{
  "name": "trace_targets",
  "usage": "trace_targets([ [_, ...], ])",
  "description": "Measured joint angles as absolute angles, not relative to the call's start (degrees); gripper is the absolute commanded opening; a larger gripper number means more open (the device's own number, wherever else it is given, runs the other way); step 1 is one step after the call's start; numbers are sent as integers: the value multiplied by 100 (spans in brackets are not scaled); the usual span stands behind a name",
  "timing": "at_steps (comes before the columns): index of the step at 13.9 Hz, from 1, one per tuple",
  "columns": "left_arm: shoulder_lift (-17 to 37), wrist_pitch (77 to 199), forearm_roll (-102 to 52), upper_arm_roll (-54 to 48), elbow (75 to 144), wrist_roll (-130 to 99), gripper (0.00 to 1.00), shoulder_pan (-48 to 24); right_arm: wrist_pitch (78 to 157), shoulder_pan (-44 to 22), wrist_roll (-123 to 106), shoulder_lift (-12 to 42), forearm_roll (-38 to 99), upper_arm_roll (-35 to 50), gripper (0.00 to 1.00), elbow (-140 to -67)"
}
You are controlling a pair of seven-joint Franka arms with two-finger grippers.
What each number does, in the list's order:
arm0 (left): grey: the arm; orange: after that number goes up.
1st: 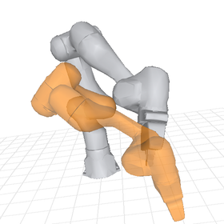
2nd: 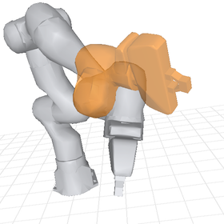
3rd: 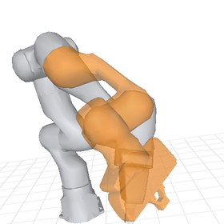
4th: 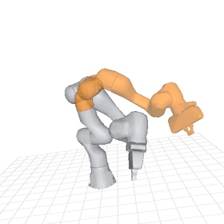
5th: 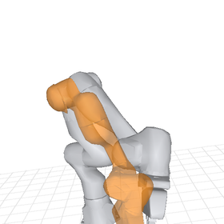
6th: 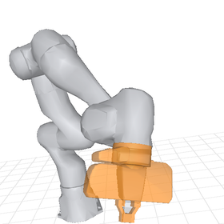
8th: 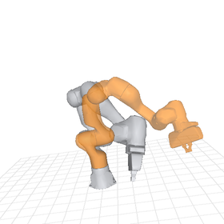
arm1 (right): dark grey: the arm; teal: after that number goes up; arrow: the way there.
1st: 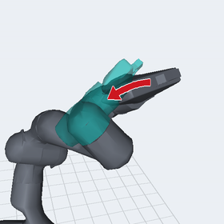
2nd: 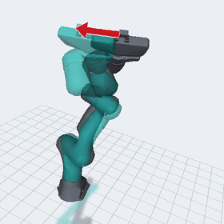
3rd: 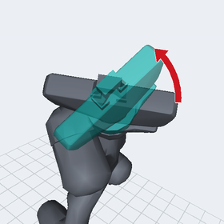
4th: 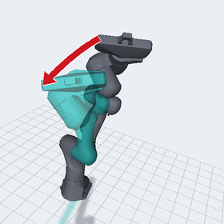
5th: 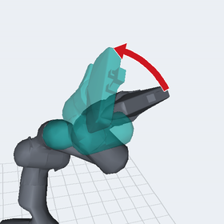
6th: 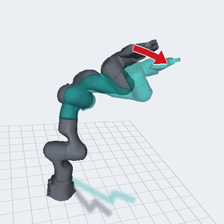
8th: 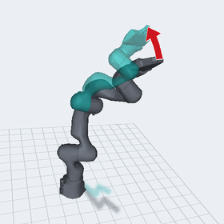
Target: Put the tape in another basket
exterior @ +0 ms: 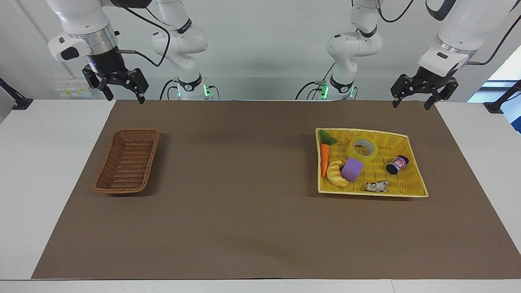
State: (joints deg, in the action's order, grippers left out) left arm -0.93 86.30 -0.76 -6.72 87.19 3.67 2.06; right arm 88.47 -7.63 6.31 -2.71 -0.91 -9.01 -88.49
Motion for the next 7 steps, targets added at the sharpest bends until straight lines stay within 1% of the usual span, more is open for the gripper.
trace_targets([
  [7, -111, 8588, -76, -662, 8738, 368, 100, 234, 8847, -763, 631, -271, -91, -901, 100, -8849],
])
